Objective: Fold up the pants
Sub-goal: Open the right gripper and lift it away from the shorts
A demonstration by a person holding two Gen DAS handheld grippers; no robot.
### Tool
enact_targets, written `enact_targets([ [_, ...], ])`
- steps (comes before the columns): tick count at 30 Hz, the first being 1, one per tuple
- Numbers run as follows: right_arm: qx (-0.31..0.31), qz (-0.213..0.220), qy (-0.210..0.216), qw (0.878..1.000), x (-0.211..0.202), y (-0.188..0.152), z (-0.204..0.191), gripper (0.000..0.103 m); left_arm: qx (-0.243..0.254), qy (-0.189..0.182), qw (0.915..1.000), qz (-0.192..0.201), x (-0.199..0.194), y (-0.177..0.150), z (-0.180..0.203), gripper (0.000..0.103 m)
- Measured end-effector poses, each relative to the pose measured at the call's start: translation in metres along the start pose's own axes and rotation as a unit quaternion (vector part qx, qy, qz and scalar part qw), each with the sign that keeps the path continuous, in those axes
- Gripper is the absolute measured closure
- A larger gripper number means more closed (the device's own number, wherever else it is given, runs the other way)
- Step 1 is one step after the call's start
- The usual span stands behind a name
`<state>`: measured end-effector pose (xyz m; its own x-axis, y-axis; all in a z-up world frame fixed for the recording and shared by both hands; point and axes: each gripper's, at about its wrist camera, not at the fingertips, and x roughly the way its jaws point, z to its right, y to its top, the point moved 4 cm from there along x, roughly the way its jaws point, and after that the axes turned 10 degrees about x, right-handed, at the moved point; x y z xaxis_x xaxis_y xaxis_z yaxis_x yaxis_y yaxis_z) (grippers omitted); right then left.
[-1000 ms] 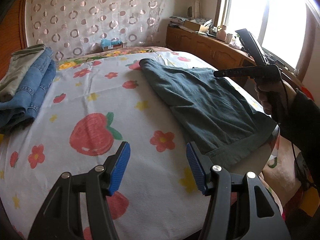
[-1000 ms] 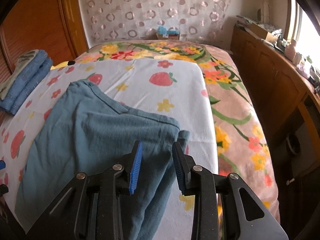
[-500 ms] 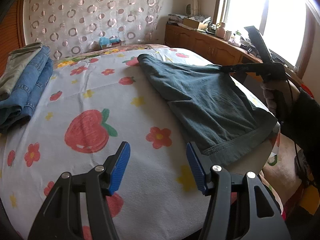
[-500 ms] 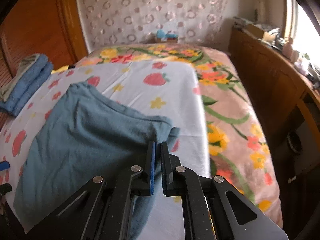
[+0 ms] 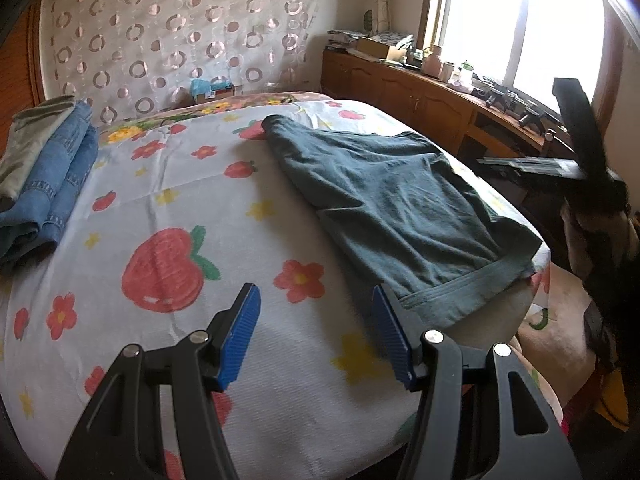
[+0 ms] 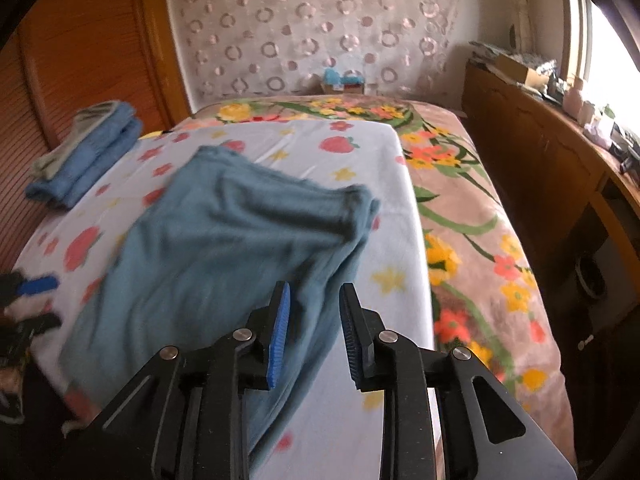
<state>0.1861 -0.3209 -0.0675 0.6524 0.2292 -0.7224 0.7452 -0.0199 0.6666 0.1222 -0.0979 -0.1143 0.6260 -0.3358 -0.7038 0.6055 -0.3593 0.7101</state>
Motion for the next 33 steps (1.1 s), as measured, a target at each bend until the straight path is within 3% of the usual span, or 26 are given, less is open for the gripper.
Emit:
enact_targets([
  [10,0.013,0.003,0.017,1.0,-0.039,-0.05,-0.017,0.078,0.019,-0.017,0.9997,-0.007,0.008,0.008,0.02,0.045],
  [17,0.016,-0.014,0.023,1.0,-0.038,-0.069,-0.02,0.078,0.019,-0.02,0.9994,-0.018,0.015,0.003,0.023,0.045],
  [19,0.018,-0.01,0.028,0.999,-0.039,-0.072,-0.019,0.084,0.019,-0.021,0.9994,-0.02,0.016,0.003,0.023,0.045],
  [20,0.018,-0.007,0.034,0.999,-0.041,-0.072,-0.019,0.094,0.019,-0.022,0.9994,-0.021,0.016,0.002,0.024,0.045],
  [26,0.02,0.011,0.048,0.999,-0.06,-0.071,-0.022,0.095,0.019,-0.023,0.9993,-0.022,0.018,0.001,0.024,0.045],
  [33,0.027,-0.01,0.034,0.999,-0.052,-0.085,-0.018,0.094,0.018,-0.023,0.9994,-0.02,0.016,0.001,0.023,0.045],
])
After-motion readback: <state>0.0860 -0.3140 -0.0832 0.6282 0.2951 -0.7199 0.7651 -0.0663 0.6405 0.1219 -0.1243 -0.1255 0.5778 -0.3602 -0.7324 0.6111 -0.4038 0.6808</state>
